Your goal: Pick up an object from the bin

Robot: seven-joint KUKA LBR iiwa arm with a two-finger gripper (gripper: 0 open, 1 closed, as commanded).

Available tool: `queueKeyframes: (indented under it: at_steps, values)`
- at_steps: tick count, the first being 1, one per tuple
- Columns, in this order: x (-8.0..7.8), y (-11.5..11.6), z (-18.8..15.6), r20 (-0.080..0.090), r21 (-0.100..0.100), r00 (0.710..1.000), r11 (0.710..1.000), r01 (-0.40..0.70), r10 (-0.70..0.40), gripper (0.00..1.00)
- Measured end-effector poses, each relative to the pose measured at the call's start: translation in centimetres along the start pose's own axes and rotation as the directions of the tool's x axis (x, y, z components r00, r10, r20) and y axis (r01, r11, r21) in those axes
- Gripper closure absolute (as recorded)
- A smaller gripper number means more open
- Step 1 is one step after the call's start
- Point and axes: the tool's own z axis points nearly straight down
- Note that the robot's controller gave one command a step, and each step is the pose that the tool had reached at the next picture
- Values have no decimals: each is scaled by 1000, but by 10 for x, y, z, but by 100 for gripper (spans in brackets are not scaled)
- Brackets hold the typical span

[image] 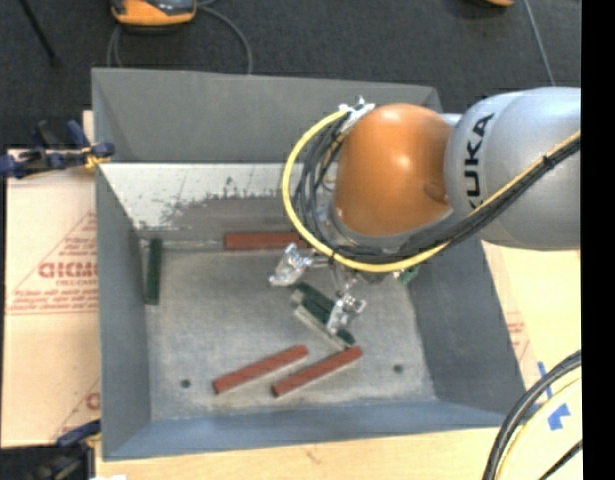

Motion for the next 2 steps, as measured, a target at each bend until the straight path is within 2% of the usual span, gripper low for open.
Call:
queueKeyframes:
  at_steps: [1, 2]
  values:
    - [59, 11, 78, 22, 18, 999, 999, 32, -32, 100]
    - [49, 15, 75, 46, 19, 998, 999, 38, -39, 0]
